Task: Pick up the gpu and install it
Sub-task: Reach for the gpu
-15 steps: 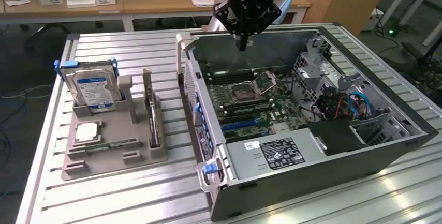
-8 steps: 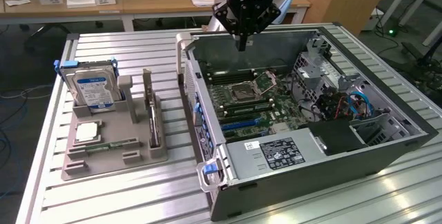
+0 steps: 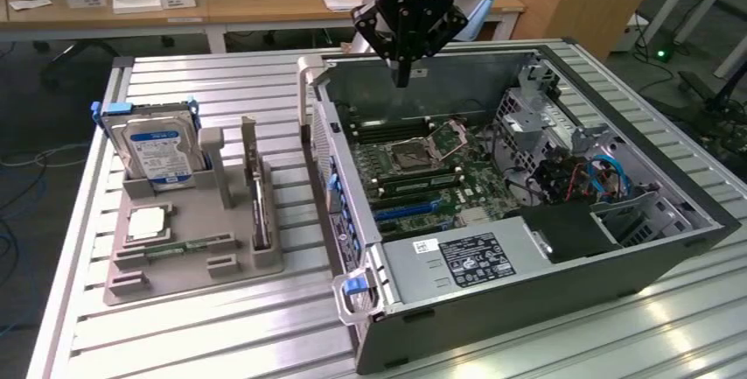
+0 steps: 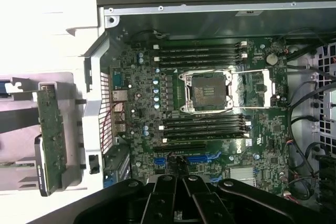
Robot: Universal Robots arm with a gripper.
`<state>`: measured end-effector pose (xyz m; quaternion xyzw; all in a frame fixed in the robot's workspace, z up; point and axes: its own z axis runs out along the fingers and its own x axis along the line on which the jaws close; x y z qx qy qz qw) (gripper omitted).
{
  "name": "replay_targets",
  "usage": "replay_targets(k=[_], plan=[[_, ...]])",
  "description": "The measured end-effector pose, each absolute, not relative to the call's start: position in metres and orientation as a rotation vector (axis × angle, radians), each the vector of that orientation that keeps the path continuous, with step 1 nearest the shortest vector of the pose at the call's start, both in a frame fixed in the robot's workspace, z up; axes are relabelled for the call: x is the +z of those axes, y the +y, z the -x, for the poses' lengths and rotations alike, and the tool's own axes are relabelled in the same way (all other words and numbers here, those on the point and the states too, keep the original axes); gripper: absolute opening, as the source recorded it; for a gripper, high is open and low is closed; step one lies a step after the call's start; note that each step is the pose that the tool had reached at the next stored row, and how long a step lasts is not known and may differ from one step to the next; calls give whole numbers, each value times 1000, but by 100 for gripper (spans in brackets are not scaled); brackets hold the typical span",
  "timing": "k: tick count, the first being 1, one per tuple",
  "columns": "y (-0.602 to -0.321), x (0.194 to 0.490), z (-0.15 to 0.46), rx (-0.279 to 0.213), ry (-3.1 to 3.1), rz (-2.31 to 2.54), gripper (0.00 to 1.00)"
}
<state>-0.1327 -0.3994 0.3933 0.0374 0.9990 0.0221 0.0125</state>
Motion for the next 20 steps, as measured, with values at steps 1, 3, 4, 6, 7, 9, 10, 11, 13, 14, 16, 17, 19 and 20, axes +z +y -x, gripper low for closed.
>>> replay_targets(k=[1, 3, 4, 6, 7, 9, 10, 11, 13, 14, 16, 17, 19, 20], plan=[[-399, 393, 134, 69, 3114, -117, 11], [-400, 393, 136, 69, 3114, -116, 11], [-400, 393, 137, 69, 3114, -117, 11], [-400, 393, 139, 69, 3114, -117, 11], [-400, 393, 140, 69, 3114, -117, 11], [-400, 393, 141, 69, 3114, -117, 11], [-400, 393, 142, 69, 3114, -117, 11], [-400, 393, 143, 69, 3114, -117, 11], [-400, 393, 146, 69, 3114, -117, 11], [-400, 393, 147, 69, 3114, -117, 11], [-400, 393, 149, 69, 3114, -117, 11], [-400, 393, 150, 69, 3114, -117, 11], [-400, 393, 152, 69, 3114, -117, 11], [-400, 393, 153, 69, 3114, -117, 11]])
